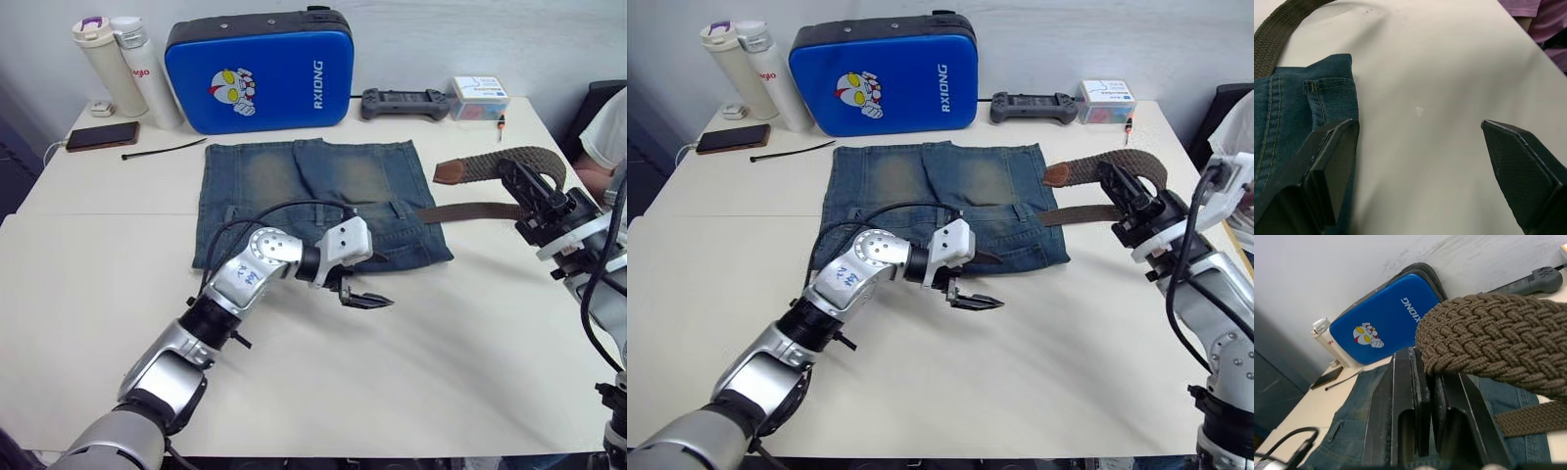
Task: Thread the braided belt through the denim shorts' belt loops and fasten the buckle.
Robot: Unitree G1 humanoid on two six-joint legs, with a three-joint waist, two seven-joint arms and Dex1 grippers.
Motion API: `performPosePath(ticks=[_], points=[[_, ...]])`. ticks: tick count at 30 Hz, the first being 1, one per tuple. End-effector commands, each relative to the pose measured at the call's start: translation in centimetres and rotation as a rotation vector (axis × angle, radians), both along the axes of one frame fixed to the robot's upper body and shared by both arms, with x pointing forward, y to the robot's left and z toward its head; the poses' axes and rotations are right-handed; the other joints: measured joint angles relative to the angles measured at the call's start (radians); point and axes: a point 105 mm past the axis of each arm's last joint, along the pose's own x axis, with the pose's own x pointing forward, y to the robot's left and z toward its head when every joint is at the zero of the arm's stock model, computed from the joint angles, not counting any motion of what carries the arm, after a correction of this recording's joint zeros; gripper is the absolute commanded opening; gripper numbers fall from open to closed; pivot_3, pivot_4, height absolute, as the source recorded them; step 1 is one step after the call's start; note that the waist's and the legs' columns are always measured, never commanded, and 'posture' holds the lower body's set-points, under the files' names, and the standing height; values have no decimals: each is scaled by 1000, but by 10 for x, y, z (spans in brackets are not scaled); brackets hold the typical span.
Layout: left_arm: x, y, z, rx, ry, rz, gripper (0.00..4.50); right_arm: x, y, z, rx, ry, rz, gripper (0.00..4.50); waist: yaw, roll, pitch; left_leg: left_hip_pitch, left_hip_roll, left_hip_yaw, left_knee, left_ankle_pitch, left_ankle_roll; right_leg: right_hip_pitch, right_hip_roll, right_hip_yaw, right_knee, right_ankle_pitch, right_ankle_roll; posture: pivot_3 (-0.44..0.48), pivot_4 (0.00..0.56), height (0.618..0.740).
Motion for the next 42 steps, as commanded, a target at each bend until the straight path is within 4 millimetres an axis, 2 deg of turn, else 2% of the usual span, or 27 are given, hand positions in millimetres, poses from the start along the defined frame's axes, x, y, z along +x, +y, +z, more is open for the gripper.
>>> performPosePath(ticks=[1, 6, 13, 16, 18, 22, 24, 26, 29, 33, 38, 42], points=[[14, -11, 3, -3, -84, 14, 4395, -12, 2, 10, -3, -58, -22, 0, 4, 0, 0, 0, 0, 0, 0, 0, 0, 0, 0, 0, 0, 0, 0, 0, 150, 740], [29, -14, -26, 44, 14, 46, 4395, -20, -2, 17, 5, -90, -71, 0, 7, -1, 0, -2, 0, 0, 1, 0, 1, 0, 0, -1, -1, 1, 2, 0, 150, 740], [38, -8, -48, 106, 89, 83, 4395, -25, -3, 19, 0, -98, -100, 0, 7, -1, 0, -2, 0, 0, 2, 0, 2, 0, 0, 0, 0, 1, 2, 0, 150, 740], [37, -10, -49, 55, 169, 96, 3655, -26, -3, 20, 2, -103, -99, 0, 6, -1, 0, -1, -1, 0, 3, 0, 3, 1, 0, 0, 0, 1, 2, 0, 150, 740], [34, -13, -45, -1, 245, 94, 2698, -26, -4, 24, 41, -116, -95, 0, 5, -1, 0, 0, -1, 0, 3, 0, 3, 1, 0, 0, 0, 1, 2, 0, 150, 740], [28, -12, -45, -22, 292, 75, 915, -23, 0, 25, 26, -113, -68, 0, 6, -1, 0, 0, -1, 0, 3, 0, 2, 1, 0, 0, 2, 1, 2, 0, 150, 740], [24, -3, -52, 45, 204, 29, 117, -21, 2, 25, 23, -109, -53, 0, 3, -1, 0, 0, -1, 0, 3, 1, 1, 1, 0, 0, 1, 1, 2, 0, 150, 740], [11, 8, -60, 114, 151, -52, 50, -18, 4, 25, 16, -104, -28, 0, -1, -1, -1, 0, 0, 0, 2, 1, 0, 1, 0, 0, 2, 1, 2, 0, 150, 740], [-6, 17, -59, 111, 189, -121, 50, -14, 6, 25, 17, -97, -2, 0, -8, 0, -1, 1, 0, 0, 1, 2, -1, 1, 0, 1, 2, 2, 2, 0, 150, 740], [-31, 28, -44, 72, 305, -180, 50, -8, 11, 21, 4, -84, 34, 0, -15, 0, -1, 1, 1, 0, 1, 2, -1, 1, 0, 0, 2, 2, 1, 0, 150, 740], [-81, 43, -19, 54, 509, -314, 50, -9, 22, 20, -16, -71, 109, 0, -21, 1, -1, -1, 1, -1, 1, 2, -1, 0, 0, 0, 1, 2, 1, 0, 150, 740], [-88, 53, -17, 95, 523, -274, 50, -11, 23, 15, -44, -45, 126, 0, -16, 1, -1, -1, 1, -3, 2, 2, -2, 0, -1, -1, 1, 2, 1, 0, 150, 740]])
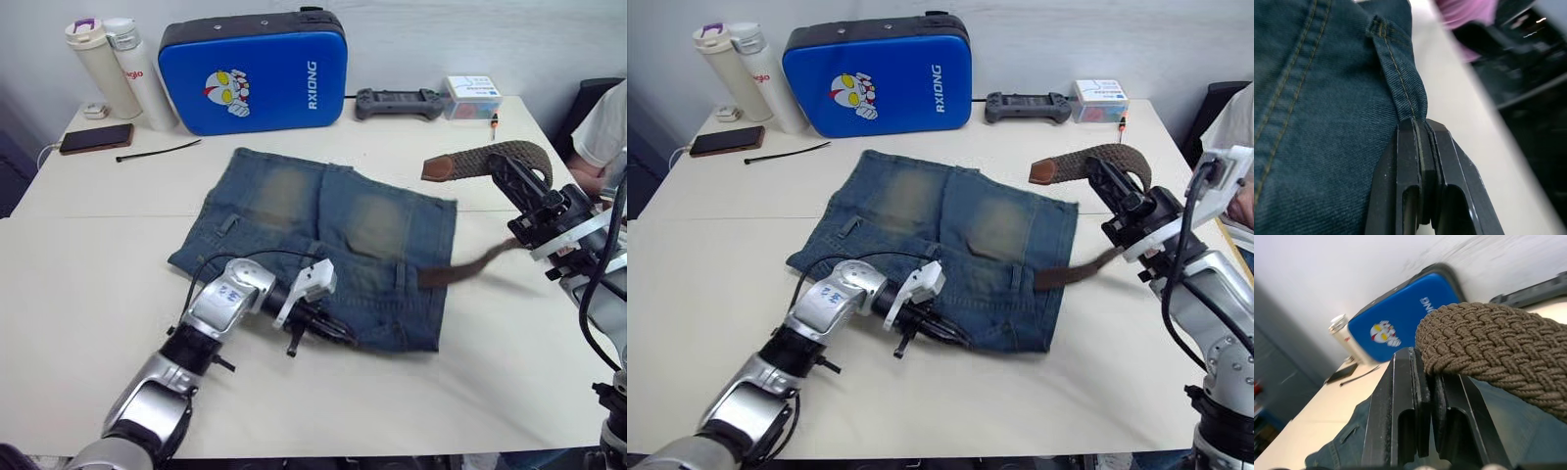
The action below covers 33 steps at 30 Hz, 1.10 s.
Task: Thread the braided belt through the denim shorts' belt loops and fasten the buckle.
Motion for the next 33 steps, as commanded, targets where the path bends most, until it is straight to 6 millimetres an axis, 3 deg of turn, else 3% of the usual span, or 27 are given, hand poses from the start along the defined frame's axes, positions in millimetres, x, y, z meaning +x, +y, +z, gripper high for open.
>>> performPosePath(ticks=[1, 7, 12, 13, 18, 19, 25, 33], points=[[-9, 0, 6, 7, -18, -23, 50, -9, 1, 5, -28, -18, 22, 0, 2, 0, 0, 0, 0, 0, 0, 0, 0, 0, 0, 0, 0, 0, 0, 0, 150, 740], [-7, -5, 3, -13, -71, -8, 50, -16, 0, 1, -32, 8, 11, 0, 1, 0, 0, 0, 0, 0, 0, -2, 3, 0, 0, 0, -1, 0, 0, 0, 150, 740], [-14, 5, 11, 13, -111, -87, 1646, -29, 5, -11, -64, 92, 35, 0, -1, 0, 0, 0, 0, 0, 0, -2, 3, 0, 0, 0, 0, 0, 0, 0, 150, 740], [-14, 7, 12, 18, -119, -93, 2225, -31, 6, -13, -70, 105, 39, 0, -2, 0, 0, 0, 0, 0, 0, -2, 3, 0, 0, 0, 0, 0, 0, 0, 150, 740], [-21, 27, 45, -27, -127, -98, 4308, -47, -1, -37, -135, 262, -35, 0, -1, 0, 0, -1, 0, 0, 0, -2, 3, 1, 0, 0, -1, 0, 0, 0, 150, 740], [-19, 34, 52, -41, -145, -91, 4457, -51, -1, -42, -119, 285, -48, 0, -1, 0, 0, -1, 0, 0, 0, -2, 3, 1, 0, 0, -1, 0, 0, 0, 150, 740], [5, 52, 74, -79, -247, 27, 4457, -56, -14, -75, -64, 413, -174, 0, -1, -1, 0, 0, -1, 0, 1, -2, 3, 1, 0, 0, -1, 0, 0, 0, 150, 740], [21, 67, 74, -32, -325, 181, 4457, -42, -8, -101, 68, 495, -163, 0, -4, -1, 0, 1, 0, 0, 0, -1, 3, 1, 1, 0, -1, 0, 0, 0, 150, 740]])
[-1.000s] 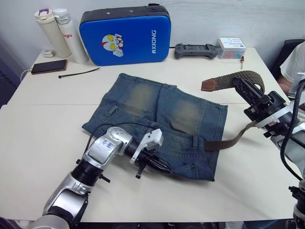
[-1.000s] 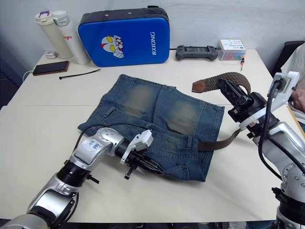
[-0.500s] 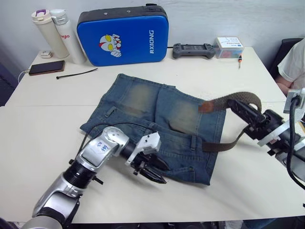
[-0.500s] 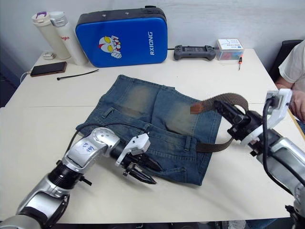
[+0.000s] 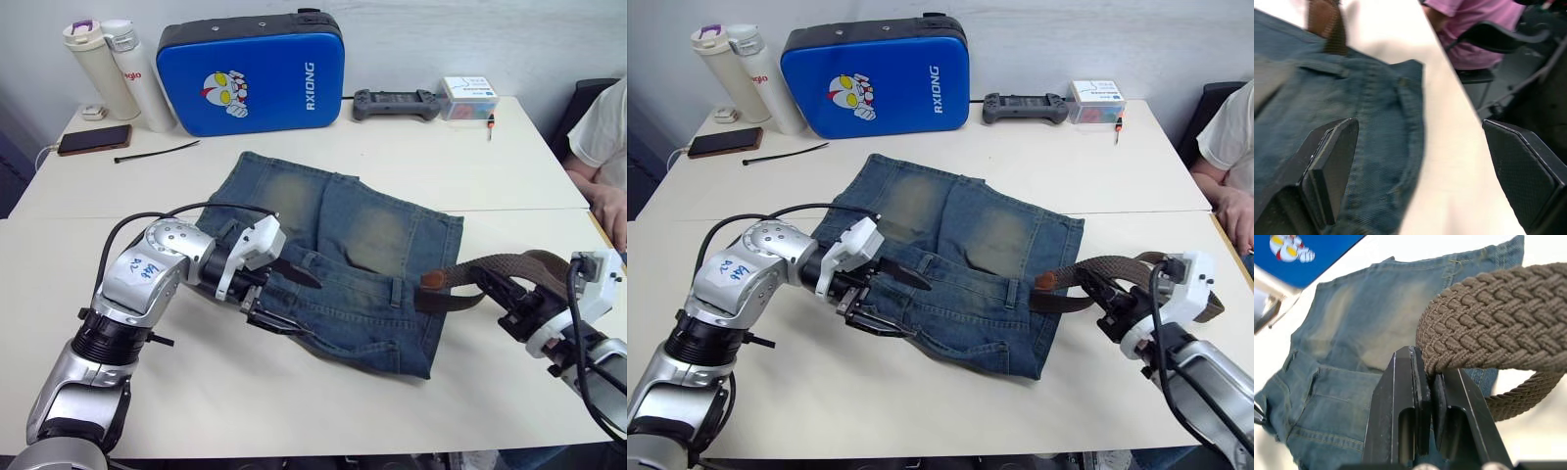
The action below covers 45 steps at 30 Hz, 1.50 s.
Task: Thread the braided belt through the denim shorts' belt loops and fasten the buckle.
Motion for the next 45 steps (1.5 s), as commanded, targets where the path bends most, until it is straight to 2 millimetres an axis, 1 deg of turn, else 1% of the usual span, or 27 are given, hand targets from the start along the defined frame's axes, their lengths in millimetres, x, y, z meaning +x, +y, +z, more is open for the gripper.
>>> performPosePath(ticks=[1, 5, 8, 11, 15, 20, 26, 30, 33, 35, 36, 38, 39, 41, 43, 44, 45], points=[[2, 10, 1, 29, -40, 77, 4457, 4, 5, -5, 87, -2, -17, 0, 0, 0, 0, 0, 0, 0, 0, 0, 0, 0, 0, 0, 0, 0, 0, 0, 150, 740], [2, 13, 0, 27, -19, 111, 4457, 5, 8, -7, 141, 12, -4, 0, 4, 0, 0, 0, 0, 0, 0, 0, 0, 0, -1, 0, 1, 0, 0, 0, 150, 740], [2, 16, -3, 39, -18, 124, 4457, 3, 13, -12, 107, 43, 35, 0, 3, 0, 0, -1, 0, 0, 0, 0, 0, 0, -1, 0, 0, 0, 0, 0, 150, 740], [0, 14, -5, 35, -15, 126, 4457, 0, 17, -18, 83, 77, 61, 0, 3, 0, 0, 0, 0, 0, 0, 0, 0, 0, -1, 0, 0, 0, 0, 0, 150, 740], [0, 12, -4, 27, -15, 128, 4457, -2, 18, -21, 92, 94, 71, 0, 2, 0, 0, 0, 0, 0, 0, 0, 0, 0, -1, 0, 0, 0, 0, 0, 150, 740], [1, 10, -6, 37, -20, 125, 4457, -3, 31, -25, 107, 115, 121, 0, 1, 0, 0, 0, 0, 0, 0, 0, 0, 0, -1, 0, 1, 0, 0, 0, 150, 740], [-1, 4, -6, 32, -20, 116, 4457, 10, 41, -41, 157, 129, 71, 0, 1, 0, 0, 0, 0, 0, 0, 0, 0, 0, 0, 0, 1, 0, 0, 0, 150, 740], [-2, 1, -4, 29, -21, 110, 4457, 18, 63, -47, 164, 126, 81, 0, -2, 0, 0, 0, 0, 0, 0, 0, 0, -1, 0, 0, 2, 0, 0, 0, 150, 740], [-2, -2, -4, 28, -21, 107, 4457, 21, 71, -57, 93, 144, 93, 0, -1, 0, 0, 0, 0, 0, 0, 1, -2, -1, 0, 0, 2, 0, 0, 0, 150, 740], [-2, -4, -3, 26, -21, 104, 4457, 24, 81, -66, 36, 158, 140, 0, 0, 0, 0, 0, 0, 0, 0, 1, -2, -1, -1, 0, 2, 0, 0, 0, 150, 740], [-2, -5, -4, 25, -21, 102, 4457, 28, 81, -70, 18, 165, 129, 0, -2, 0, 0, 0, 0, 0, 0, 1, -2, -1, -1, 0, 2, 0, 0, 0, 150, 740], [-2, -6, -4, 23, -20, 98, 4457, 35, 82, -72, 37, 163, 103, 0, -2, 0, -1, 0, 0, 0, 0, 1, -2, -1, 0, 0, 2, 0, 0, 0, 150, 740], [-3, -7, -4, 21, -19, 94, 4457, 36, 86, -70, 46, 155, 114, 0, -4, -1, -1, 1, 0, 0, 0, 1, -2, -1, 0, 0, 2, 0, 0, 0, 150, 740], [-4, -10, -6, 22, -17, 72, 4457, 34, 84, -67, 54, 145, 102, 0, -4, -1, -1, 1, 0, 0, 0, 1, -2, -1, 0, 0, 3, 0, -1, 0, 150, 740], [-4, -13, -7, 19, -19, 60, 4500, 30, 78, -63, 91, 136, 80, 831, -4, -1, -1, 1, 0, 0, 0, 1, -2, -1, 0, 0, 3, 0, -1, 0, 150, 740], [-4, -14, -7, 15, -21, 55, 4500, 27, 75, -62, 104, 133, 76, 991, -2, -1, -1, 1, 0, 0, 0, 1, -2, -1, 0, 0, 3, 0, -1, 0, 150, 740], [-3, -16, -7, 9, -21, 50, 4500, 24, 72, -61, 113, 133, 66, 1428, 0, -1, -1, 1, 0, 0, 0, 1, -2, -1, 0, 0, 3, 0, -1, 0, 150, 740]])
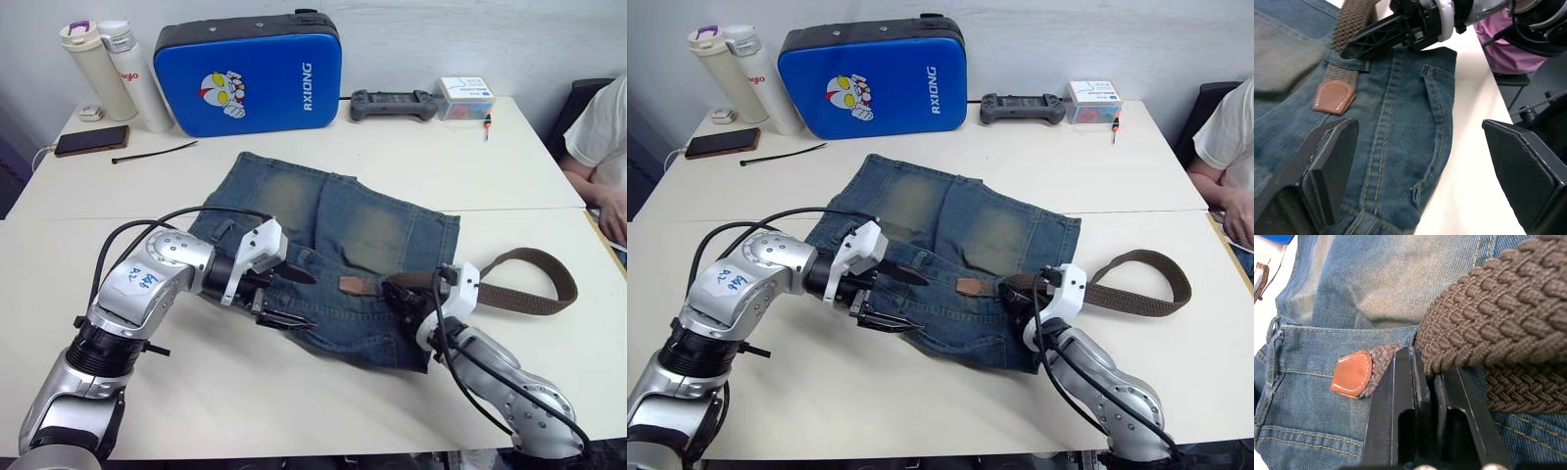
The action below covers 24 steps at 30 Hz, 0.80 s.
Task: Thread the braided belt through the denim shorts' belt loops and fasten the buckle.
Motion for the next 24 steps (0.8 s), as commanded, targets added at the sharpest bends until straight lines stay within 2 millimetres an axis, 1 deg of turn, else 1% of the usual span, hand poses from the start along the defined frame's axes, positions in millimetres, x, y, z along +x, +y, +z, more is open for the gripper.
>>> performPosePath(ticks=[1, 5, 7, 9, 12, 14, 17, 22, 23, 24], points=[[-2, -8, 7, -22, -37, -46, 4500, -12, -11, 6, 36, -2, -36, 1833, 3, 0, 0, 0, 0, 0, 0, 0, 0, 0, 0, 0, 0, 0, 0, 0, 150, 740], [0, -12, 6, -26, -47, -68, 4500, -24, -25, 12, 143, 1, -112, 3636, 6, -1, -1, 0, 0, 0, 0, -1, 2, 1, -1, 0, -1, 0, 0, 0, 150, 740], [2, -13, 7, -31, -50, -72, 4500, -26, -34, 16, 213, -13, -177, 3636, 6, -1, -1, 0, 0, 0, 0, -1, 2, 1, -1, 0, -1, 0, 0, 0, 150, 740], [3, -14, 7, -28, -54, -81, 4500, -27, -41, 14, 249, -14, -219, 3636, 4, -1, -1, 0, 0, 0, 0, -1, 2, 1, -1, 0, -1, 0, 0, 0, 150, 740], [3, -15, 6, -23, -56, -92, 4500, -28, -43, 9, 285, -11, -239, 3636, -4, -1, -1, 1, 0, 0, 0, -1, 3, 1, 0, 1, 0, 0, 0, 0, 150, 740], [5, -15, 8, -24, -61, -94, 4500, -28, -46, 10, 323, -21, -270, 3636, -6, -1, -1, 1, 0, 0, -1, -1, 2, 1, 0, 1, 0, 0, 0, 0, 150, 740], [7, -14, 10, -24, -68, -93, 4500, -29, -59, 13, 382, -42, -335, 3636, -3, -1, -1, 2, 0, 0, -1, -1, 2, 1, 0, 1, 0, 0, 0, 0, 150, 740], [7, -14, 9, -22, -69, -92, 4500, -32, -65, 12, 422, -44, -367, 3636, 2, -1, -1, 1, 0, 0, -1, -1, 2, 1, 0, 1, 0, 0, 0, 0, 150, 740], [7, -14, 9, -22, -70, -91, 4500, -32, -64, 12, 437, -41, -367, 3400, 1, -1, -1, 1, 0, 0, -1, -1, 2, 1, 0, 0, 0, 0, 0, 0, 150, 740], [7, -14, 9, -22, -71, -91, 4500, -32, -62, 13, 455, -40, -365, 3038, 1, -1, -1, 1, 0, 0, -1, -1, 2, 1, 0, 1, 0, 0, 0, 0, 150, 740]])
